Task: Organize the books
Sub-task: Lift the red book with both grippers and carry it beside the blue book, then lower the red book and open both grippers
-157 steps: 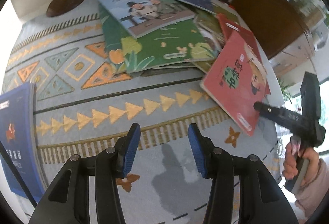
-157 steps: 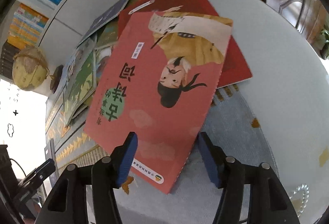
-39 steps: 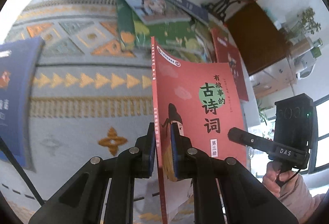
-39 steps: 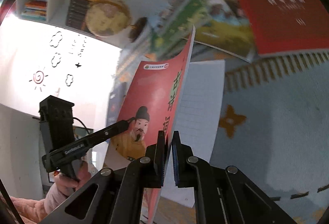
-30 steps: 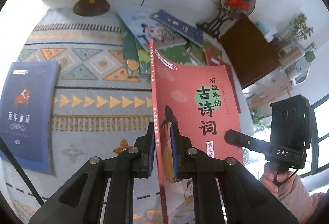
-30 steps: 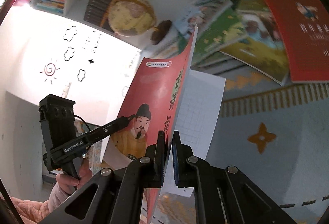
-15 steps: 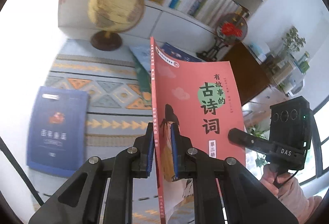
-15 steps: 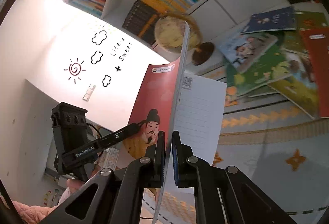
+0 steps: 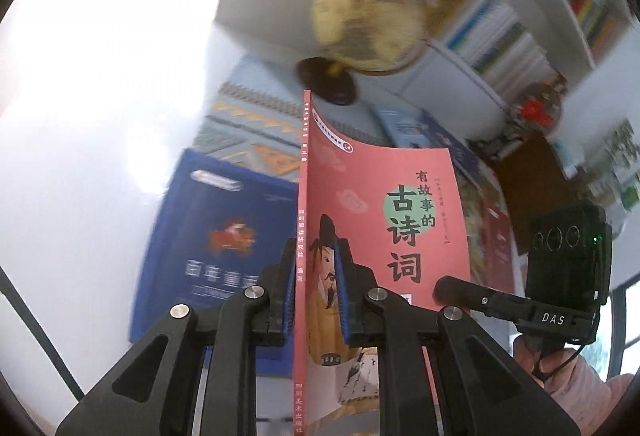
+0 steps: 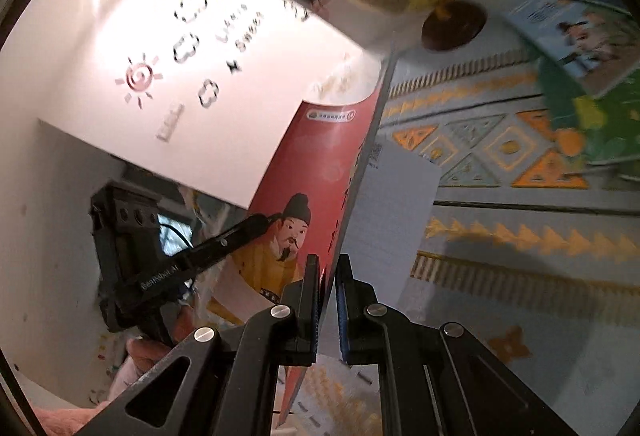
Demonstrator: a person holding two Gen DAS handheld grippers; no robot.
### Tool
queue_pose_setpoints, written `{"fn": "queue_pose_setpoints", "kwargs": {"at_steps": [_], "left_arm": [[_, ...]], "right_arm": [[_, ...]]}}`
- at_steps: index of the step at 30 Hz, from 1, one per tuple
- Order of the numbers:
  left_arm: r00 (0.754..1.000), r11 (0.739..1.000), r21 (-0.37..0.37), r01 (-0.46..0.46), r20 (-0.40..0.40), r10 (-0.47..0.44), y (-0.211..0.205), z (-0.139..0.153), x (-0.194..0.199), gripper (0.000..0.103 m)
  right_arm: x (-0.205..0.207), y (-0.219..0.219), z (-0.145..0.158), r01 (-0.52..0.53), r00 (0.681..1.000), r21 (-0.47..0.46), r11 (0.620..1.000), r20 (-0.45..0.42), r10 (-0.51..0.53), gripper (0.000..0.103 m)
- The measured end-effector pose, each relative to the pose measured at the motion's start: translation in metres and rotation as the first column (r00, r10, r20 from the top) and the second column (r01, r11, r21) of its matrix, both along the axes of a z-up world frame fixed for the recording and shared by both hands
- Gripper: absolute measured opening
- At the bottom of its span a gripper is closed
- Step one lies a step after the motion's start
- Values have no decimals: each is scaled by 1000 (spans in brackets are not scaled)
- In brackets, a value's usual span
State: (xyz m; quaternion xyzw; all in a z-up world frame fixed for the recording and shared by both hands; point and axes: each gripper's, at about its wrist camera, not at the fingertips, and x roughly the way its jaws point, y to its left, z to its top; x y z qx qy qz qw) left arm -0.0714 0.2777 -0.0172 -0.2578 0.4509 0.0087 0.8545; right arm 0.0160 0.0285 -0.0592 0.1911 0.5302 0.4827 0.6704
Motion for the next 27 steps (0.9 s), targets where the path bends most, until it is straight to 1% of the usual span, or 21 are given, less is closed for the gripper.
{"fn": "queue_pose_setpoints", "kwargs": {"at_steps": [2,4,5,8,12,15,17,18,21,23,25,26,27], "left_arm": [[999,999,-24,-45,-15,44,21,-17,-1,18],[996,995,-51,-87,-42,85,40,-34,0,18],[993,993,-43,-106,-59,103,48,-43,0,18],[987,992,-32,-124,-109,120,59,-63,3,18],[974,989,-22,-144,-179,138,68,-89,5,19],[968,988,-28,-153,-206,144,70,-100,3,21],[963,986,-27,-165,-220,155,72,-104,5,24],[961,985,-21,-170,-223,161,73,-105,4,26],[958,986,16,-164,-236,163,72,-104,6,29],[954,987,29,-159,-252,162,74,-105,7,35],[952,987,22,-161,-259,161,77,-106,9,35],[949,985,33,-167,-266,169,78,-106,9,34],[941,981,72,-178,-278,191,80,-104,10,34]], "right_arm": [[6,22,-16,-4,1000,-5,1000,-27,4,7],[9,49,-36,-18,999,-41,999,-40,17,7],[10,58,-43,-24,999,-56,998,-47,21,7],[13,79,-66,-23,996,-92,995,-83,16,7],[19,90,-89,-10,994,-144,990,-109,-6,7],[21,93,-96,10,992,-167,986,-120,-30,7],[23,95,-99,17,989,-174,985,-143,-43,7],[22,96,-101,21,988,-180,983,-148,-48,7],[20,100,-106,36,985,-192,981,-158,-67,8],[19,100,-109,44,984,-197,979,-162,-77,8],[20,98,-112,50,981,-201,978,-171,-86,9],[20,95,-114,66,978,-192,979,-183,-102,9],[20,94,-115,74,976,-188,979,-190,-110,9]]}}
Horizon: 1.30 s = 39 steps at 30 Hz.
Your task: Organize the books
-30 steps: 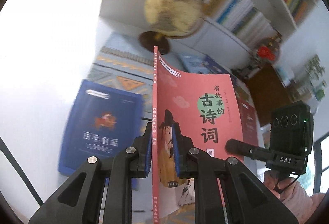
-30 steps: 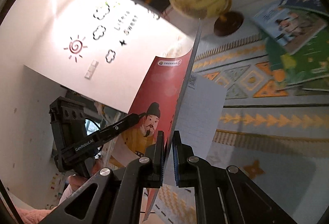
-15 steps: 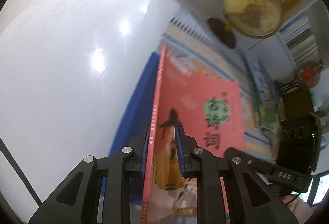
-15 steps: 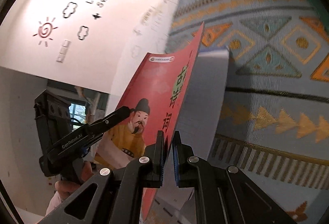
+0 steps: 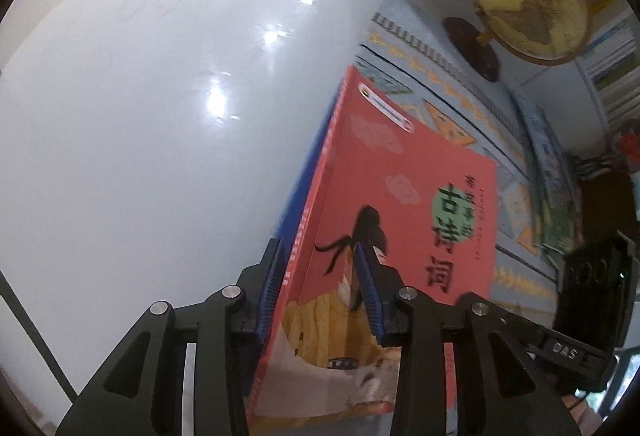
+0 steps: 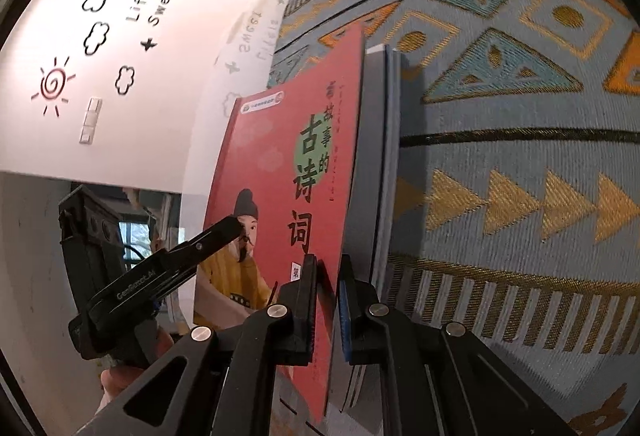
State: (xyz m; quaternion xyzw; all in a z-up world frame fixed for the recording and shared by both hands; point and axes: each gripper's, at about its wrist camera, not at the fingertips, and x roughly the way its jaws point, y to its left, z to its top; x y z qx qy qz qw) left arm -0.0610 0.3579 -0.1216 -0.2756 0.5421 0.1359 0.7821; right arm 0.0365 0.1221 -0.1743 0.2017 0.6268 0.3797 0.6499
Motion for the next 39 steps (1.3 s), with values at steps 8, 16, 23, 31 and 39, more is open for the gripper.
{"fn": "queue_pose_setpoints", "kwargs": {"at_steps": [8,16,23,31,39], "left_arm": [[997,997,64,44,-61,-40,-5,-5,11,34],[997,996,86,14,-73,-8,-4,-2,1,36],[998,992,117,51,-50,-45,-35,21,-19,36],[978,970,147,192,54,-202,-121,85,-34,37],[928,937,170,306,165,-333,-202,158,-57,40]], "right_arm": [[-10,-7,2,31,999,-1,1000,15,-31,9],[-6,-28,3,57,998,0,998,-28,-57,11],[-6,-69,24,101,994,28,995,-42,-99,22],[-58,-166,116,-9,962,8,1000,274,6,22],[-126,-288,200,33,908,10,999,416,-35,23]]}}
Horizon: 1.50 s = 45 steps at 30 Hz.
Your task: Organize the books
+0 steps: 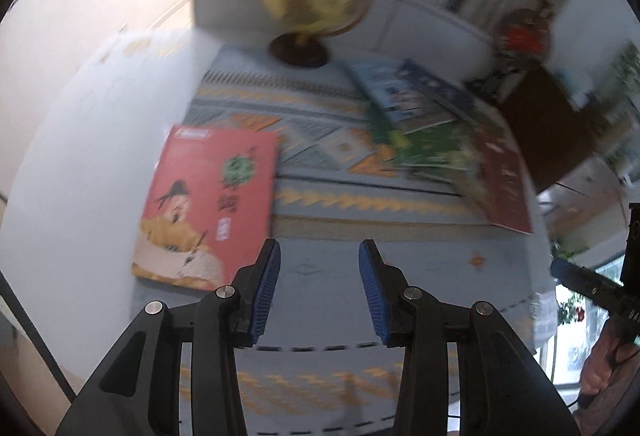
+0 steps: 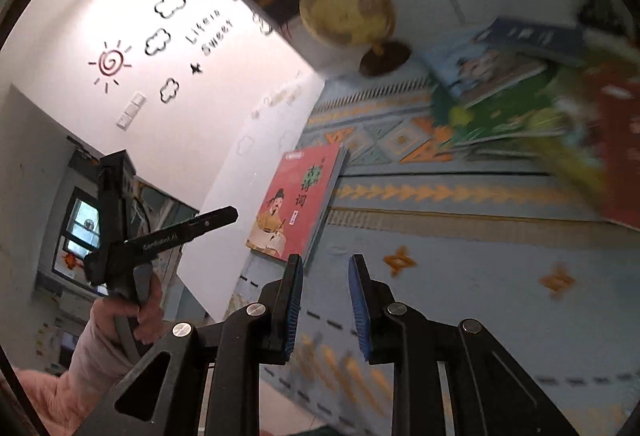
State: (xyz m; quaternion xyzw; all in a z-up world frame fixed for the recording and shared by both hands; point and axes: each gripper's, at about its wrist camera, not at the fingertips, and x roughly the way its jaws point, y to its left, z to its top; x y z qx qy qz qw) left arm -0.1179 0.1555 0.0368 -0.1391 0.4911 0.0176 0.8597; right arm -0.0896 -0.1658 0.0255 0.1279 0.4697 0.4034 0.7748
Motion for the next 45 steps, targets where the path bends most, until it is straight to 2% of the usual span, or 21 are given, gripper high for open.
{"fn": "queue_pose_setpoints", "kwargs": {"at_steps": [1,2,3,6,7,8,9,12,13,16,19,20,23,26,29,30,32,36,40,43,45], "left_arm": [[1000,1000,5,12,19,-12,-8,10,0,41],[999,1000,7,20,34,-20,-13,17,0,44],[998,1000,1,31,51,-31,-17,24,2,44],[996,999,-20,50,80,-48,-25,41,16,48],[995,999,-22,48,87,-46,-28,46,23,52],[995,999,-25,45,93,-43,-30,50,29,67],[994,999,-34,39,107,-35,-31,54,34,73],[983,995,-92,50,180,-33,-33,63,54,73],[981,995,-84,53,189,-36,-35,62,65,73],[987,997,-59,39,157,-29,-40,51,105,74],[990,989,-143,35,144,-15,-39,29,147,74],[990,984,-177,32,144,-6,-40,19,163,74],[994,981,-195,2,106,19,-46,-17,205,74],[999,980,-199,1,51,9,-57,-63,244,74],[1000,978,-206,13,10,-11,-69,-106,272,72],[1000,975,-221,18,1,-18,-74,-121,281,72],[1000,977,-214,-2,-12,-1,-77,-138,290,72],[999,960,-278,-30,-30,22,-76,-160,307,72],[999,962,-271,-35,-28,28,-79,-170,318,72],[1000,953,-302,-19,-16,15,-82,-174,323,72],[1000,955,-297,16,-7,-19,-87,-174,326,72]], "right_arm": [[-5,-13,11,14,1000,8,1000,18,-15,23],[-6,-29,22,33,999,9,999,40,-33,28],[-7,-39,31,52,997,0,999,62,-52,37],[1,-60,64,106,981,-2,994,164,-104,51],[5,-63,72,117,976,-3,993,187,-114,54],[11,-68,82,133,969,-15,991,214,-127,57],[16,-71,89,140,964,-23,990,229,-131,57],[38,-77,105,150,951,-39,988,279,-134,57],[47,-78,108,163,945,-45,986,293,-143,57],[76,-79,108,166,948,-69,984,287,-140,57],[120,-71,100,147,958,-75,986,258,-123,57],[144,-66,92,142,964,-81,987,236,-119,57],[197,-54,64,133,975,-89,987,190,-114,57],[261,-39,11,157,986,-108,982,69,-150,57],[312,-29,-44,220,975,-155,963,2,-222,57],[325,-25,-63,259,964,-211,943,-5,-266,57],[337,-21,-85,295,953,-222,930,4,-301,57],[357,-8,-102,308,951,-252,917,83,-297,57],[386,7,-125,249,968,-281,927,41,-248,57],[399,16,-142,235,971,-353,906,50,-233,57],[401,18,-147,230,972,-338,913,32,-233,58]]}}
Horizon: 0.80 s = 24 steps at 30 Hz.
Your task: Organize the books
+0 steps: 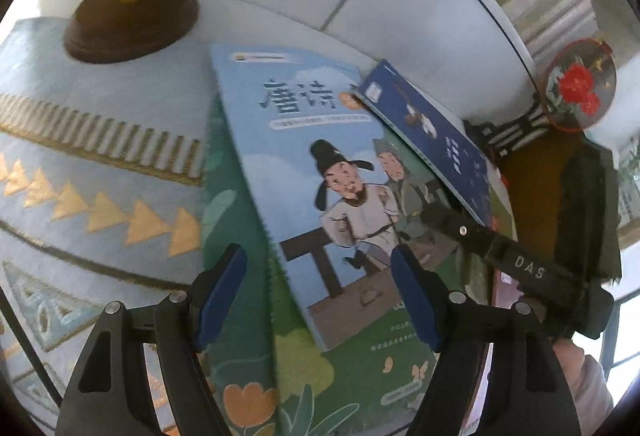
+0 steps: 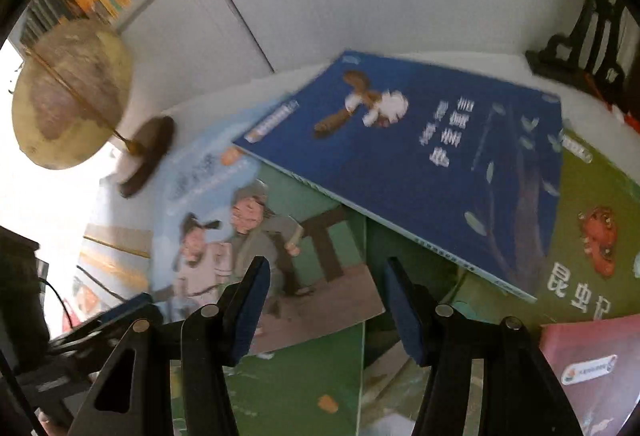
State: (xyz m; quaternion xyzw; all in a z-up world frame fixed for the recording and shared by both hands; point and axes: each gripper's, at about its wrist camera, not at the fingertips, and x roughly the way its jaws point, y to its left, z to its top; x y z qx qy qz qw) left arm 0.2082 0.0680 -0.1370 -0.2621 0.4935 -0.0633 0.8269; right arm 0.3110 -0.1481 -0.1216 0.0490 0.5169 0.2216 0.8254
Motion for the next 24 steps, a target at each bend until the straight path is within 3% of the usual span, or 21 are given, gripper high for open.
{"fn": "queue_pose_setpoints", "kwargs": {"at_steps": [6,14,18,24], "left_arm": [[995,987,127,100,-23,-98,-19,4,4,73],[985,970,175,171,-21,-170,-23,23,-27,73],[984,975,133,178,-48,-173,-24,25,-51,73],[967,965,98,245,-100,-235,-41,24,-121,73]], "right_arm": [[-12,11,3,-117,993,-58,991,25,119,58],[-56,9,15,-181,983,-85,980,11,182,58],[-91,6,25,-197,980,-84,977,20,199,58],[-158,-19,27,-159,986,-19,987,-48,158,58]]}}
